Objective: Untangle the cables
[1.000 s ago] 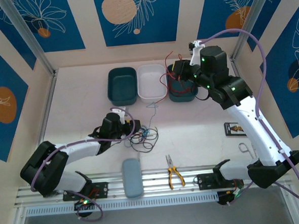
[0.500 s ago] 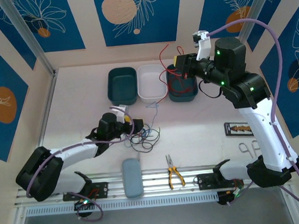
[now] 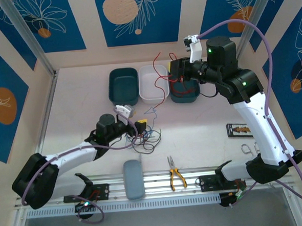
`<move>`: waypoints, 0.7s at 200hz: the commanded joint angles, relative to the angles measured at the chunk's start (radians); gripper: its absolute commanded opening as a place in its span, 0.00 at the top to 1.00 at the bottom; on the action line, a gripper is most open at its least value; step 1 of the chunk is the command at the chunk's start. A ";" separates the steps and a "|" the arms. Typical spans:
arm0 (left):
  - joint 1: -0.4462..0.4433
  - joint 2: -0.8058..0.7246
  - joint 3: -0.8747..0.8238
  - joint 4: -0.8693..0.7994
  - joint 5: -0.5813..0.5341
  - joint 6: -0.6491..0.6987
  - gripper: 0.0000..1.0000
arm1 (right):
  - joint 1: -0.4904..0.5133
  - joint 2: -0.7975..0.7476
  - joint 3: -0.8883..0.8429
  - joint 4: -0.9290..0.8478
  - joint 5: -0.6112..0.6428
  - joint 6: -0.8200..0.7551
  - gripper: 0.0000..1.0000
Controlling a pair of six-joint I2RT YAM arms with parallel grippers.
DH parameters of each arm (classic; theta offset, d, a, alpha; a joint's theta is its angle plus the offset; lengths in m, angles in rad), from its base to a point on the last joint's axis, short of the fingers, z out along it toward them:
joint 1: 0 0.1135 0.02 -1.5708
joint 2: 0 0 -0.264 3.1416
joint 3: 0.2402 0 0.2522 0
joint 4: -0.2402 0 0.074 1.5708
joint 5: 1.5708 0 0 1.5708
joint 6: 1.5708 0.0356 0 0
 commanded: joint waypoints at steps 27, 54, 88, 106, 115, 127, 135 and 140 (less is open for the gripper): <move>-0.014 0.090 0.101 0.080 0.023 0.082 0.25 | 0.007 -0.014 0.001 0.030 -0.086 -0.001 1.00; -0.014 0.124 0.133 0.060 0.025 0.063 0.38 | 0.007 -0.023 -0.011 0.028 -0.079 0.000 1.00; -0.014 0.134 0.127 0.046 0.032 0.042 0.64 | 0.003 -0.039 -0.022 0.024 -0.061 -0.004 1.00; -0.013 0.128 0.113 0.032 0.016 0.028 0.87 | -0.004 -0.043 -0.022 0.021 -0.048 -0.011 1.00; -0.013 0.119 0.103 0.020 -0.004 0.020 0.95 | -0.007 -0.043 -0.021 0.017 -0.033 -0.014 1.00; -0.014 0.100 0.080 0.013 -0.027 0.007 0.97 | -0.012 -0.047 -0.021 0.009 0.000 -0.018 1.00; -0.013 0.083 0.062 0.009 -0.049 -0.003 0.98 | -0.017 -0.048 -0.024 0.002 0.022 -0.020 1.00; -0.013 0.071 0.048 0.004 -0.061 -0.009 1.00 | -0.020 -0.049 -0.023 -0.001 0.038 -0.021 1.00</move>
